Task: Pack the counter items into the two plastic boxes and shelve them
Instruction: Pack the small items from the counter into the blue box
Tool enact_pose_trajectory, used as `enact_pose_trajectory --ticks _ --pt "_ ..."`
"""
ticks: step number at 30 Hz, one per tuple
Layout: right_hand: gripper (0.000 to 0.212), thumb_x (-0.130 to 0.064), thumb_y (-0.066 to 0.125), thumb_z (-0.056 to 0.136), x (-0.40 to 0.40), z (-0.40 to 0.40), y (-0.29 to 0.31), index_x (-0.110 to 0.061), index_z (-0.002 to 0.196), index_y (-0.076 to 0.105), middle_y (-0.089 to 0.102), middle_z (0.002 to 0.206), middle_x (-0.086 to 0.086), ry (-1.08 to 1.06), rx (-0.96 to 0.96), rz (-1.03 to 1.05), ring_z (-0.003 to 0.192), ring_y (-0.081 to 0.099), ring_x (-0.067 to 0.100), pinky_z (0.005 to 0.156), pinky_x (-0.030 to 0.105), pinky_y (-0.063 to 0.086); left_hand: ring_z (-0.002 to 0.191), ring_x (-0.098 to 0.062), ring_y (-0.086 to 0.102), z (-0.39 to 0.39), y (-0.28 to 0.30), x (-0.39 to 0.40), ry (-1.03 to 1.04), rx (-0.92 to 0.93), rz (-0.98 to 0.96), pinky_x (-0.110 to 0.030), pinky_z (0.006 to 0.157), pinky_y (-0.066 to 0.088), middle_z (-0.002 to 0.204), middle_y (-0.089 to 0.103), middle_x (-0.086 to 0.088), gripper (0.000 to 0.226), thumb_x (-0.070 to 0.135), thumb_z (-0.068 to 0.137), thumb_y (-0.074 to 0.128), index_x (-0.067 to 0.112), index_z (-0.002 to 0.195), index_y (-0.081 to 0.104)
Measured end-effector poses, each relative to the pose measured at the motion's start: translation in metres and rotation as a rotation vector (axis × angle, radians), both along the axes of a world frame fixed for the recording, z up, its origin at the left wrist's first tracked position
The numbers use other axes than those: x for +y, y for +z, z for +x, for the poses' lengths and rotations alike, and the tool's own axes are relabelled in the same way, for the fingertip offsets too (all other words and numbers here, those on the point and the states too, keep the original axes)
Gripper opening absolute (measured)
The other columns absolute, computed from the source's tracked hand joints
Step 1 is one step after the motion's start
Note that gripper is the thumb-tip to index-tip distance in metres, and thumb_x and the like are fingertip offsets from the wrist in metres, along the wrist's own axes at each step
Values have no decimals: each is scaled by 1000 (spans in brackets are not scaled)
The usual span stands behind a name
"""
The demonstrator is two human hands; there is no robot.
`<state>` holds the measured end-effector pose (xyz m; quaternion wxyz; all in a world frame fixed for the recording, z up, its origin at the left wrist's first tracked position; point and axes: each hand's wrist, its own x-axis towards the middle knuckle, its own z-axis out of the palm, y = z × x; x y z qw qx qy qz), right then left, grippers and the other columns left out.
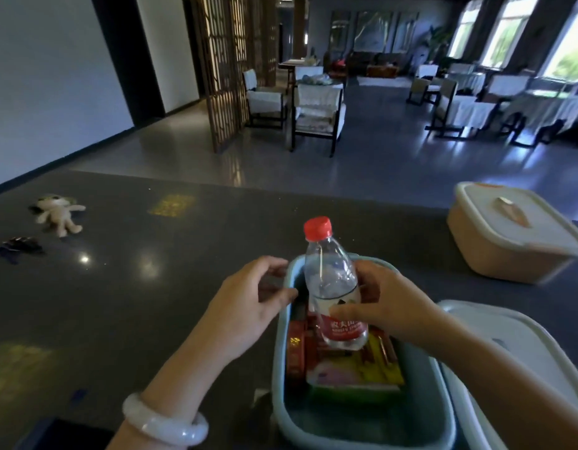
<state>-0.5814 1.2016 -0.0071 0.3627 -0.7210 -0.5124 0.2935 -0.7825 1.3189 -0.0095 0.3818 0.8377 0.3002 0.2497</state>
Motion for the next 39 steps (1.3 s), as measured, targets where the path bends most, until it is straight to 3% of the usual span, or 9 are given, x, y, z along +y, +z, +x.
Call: enact_pose_trajectory --ticks 4,6,10,13,17,21,25,34,39 --pt "44 -49 82 63 -41 11 -11 -39 100 60 68 92 -21 110 -63 -121 82 65 -3 68 15 52 99 11 59 11 -6 -35 -89 16 -47 -17 83 51 114 59 25 58 55 73 61 38 126 44" --pt "44 -52 80 61 -54 13 -17 -40 97 59 66 91 -23 133 -86 -156 81 63 -5 64 13 51 98 10 61 13 -11 -47 -132 39 -49 -16 81 51 113 58 28 59 50 76 64 43 128 38" --pt "51 -59 80 57 -69 13 -30 -44 100 56 65 96 -21 161 -135 -206 86 63 -2 72 20 56 103 15 56 8 -21 -56 -180 101 0 -5 76 46 111 56 33 73 33 79 75 57 131 30" --pt "55 -59 79 57 -72 8 -37 -46 103 52 63 99 -20 195 -215 -268 89 62 1 75 22 56 106 18 49 1 -24 -53 -242 201 68 -4 76 45 113 49 39 53 36 78 75 57 116 44" --pt "56 -52 81 63 -71 -3 -47 -44 109 49 55 102 -24 251 -362 -308 90 53 -5 72 15 45 101 11 54 -6 -32 -51 -356 290 101 -17 82 51 106 55 29 32 27 82 74 43 101 53" --pt "54 -52 78 65 -69 -11 -56 -44 112 51 53 104 -23 259 -387 -304 92 50 -6 75 13 41 100 4 48 -15 -47 -46 -330 332 219 -21 85 44 100 48 25 35 25 78 77 40 100 53" --pt "52 -54 75 69 -69 -15 -63 -43 115 52 55 105 -20 255 -388 -314 95 52 -2 89 24 47 108 -9 35 -22 -62 -47 -266 338 231 -28 91 39 102 35 24 40 34 77 76 47 105 51" --pt "50 -50 72 74 -72 -10 -73 -46 119 50 54 106 -20 280 -344 -396 96 52 -3 88 22 45 102 -8 28 -13 -70 -42 -283 389 175 -29 88 31 99 38 24 49 43 68 82 50 105 51" --pt "49 -53 70 72 -71 -10 -83 -53 115 47 52 107 -22 257 -388 -379 98 48 -3 91 25 41 100 -5 22 -13 -74 -40 -303 447 130 -29 88 27 99 33 28 40 51 72 75 52 105 54"
